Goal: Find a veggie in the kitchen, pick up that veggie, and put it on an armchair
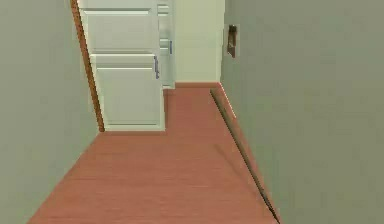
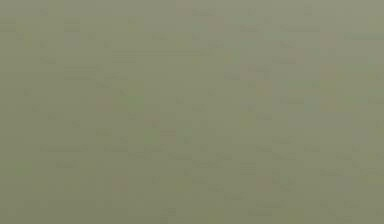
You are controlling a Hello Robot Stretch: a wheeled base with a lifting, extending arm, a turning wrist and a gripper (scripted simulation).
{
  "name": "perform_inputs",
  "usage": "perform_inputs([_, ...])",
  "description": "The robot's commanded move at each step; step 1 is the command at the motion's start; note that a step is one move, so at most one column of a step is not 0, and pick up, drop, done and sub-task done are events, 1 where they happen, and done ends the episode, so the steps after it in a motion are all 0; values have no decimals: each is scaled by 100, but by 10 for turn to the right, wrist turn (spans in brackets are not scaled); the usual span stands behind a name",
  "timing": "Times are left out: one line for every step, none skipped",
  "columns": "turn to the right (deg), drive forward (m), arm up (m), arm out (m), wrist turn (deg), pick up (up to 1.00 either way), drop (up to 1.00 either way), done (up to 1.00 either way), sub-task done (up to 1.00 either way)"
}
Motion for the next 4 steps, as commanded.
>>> perform_inputs([450, 0, 0, 0, 0, 0, 0, 0, 0])
perform_inputs([450, 0, 0, 0, 0, 0, 0, 0, 0])
perform_inputs([450, 0, 0, 0, 0, 0, 0, 0, 0])
perform_inputs([390, 0, 0, 0, 0, 0, 0, 0, 0])
